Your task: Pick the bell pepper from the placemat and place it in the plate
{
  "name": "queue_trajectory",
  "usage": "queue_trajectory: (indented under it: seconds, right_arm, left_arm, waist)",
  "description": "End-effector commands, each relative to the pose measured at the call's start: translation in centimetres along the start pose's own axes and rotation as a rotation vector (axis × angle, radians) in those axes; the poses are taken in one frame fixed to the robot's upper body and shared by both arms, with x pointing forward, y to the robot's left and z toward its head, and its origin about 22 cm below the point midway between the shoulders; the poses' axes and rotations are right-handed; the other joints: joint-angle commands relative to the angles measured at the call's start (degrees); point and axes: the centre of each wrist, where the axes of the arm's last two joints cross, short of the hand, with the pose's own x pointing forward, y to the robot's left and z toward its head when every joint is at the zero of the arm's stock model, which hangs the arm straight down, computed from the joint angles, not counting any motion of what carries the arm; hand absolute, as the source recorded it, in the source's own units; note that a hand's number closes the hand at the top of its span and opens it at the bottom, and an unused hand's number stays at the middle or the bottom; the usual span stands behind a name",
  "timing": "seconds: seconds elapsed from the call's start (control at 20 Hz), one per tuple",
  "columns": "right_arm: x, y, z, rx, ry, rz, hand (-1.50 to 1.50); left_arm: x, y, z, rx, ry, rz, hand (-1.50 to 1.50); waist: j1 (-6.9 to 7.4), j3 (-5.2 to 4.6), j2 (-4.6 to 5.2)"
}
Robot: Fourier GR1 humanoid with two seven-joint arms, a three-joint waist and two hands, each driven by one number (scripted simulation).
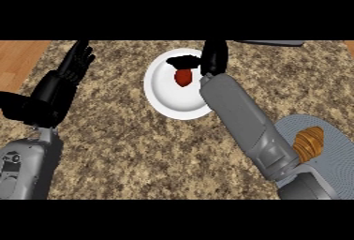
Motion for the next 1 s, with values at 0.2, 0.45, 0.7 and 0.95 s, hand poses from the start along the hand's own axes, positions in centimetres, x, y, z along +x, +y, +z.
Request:
queue_trajectory:
  seconds: [0.2, 0.45, 0.7, 0.95]
  right_arm:
    - [-3.9, -1.2, 0.2, -0.065, 0.019, -0.165, -1.50]
    - [-7.6, -4.3, -0.5, -0.041, -0.013, -0.203, -1.50]
    - [-10.5, -7.4, 0.9, 0.004, -0.044, -0.176, -1.50]
    - [-12.3, -12.3, 1.4, 0.007, -0.057, -0.169, -1.50]
  left_arm:
    - [-1.2, 1.9, 1.8, 0.075, 0.037, -0.018, 0.00]
    - [-1.2, 2.6, 2.2, 0.091, 0.045, -0.002, 0.00]
    - [-2.1, 3.1, 4.0, 0.106, 0.065, -0.022, 0.00]
    - [-1.8, 3.7, 4.0, 0.108, 0.069, -0.019, 0.00]
  waist:
    - [-4.49, -0.05, -1.38]
    - [-5.95, -0.08, -1.72]
    - [-6.91, -0.11, -2.15]
    - [-6.75, -0.11, -2.07]
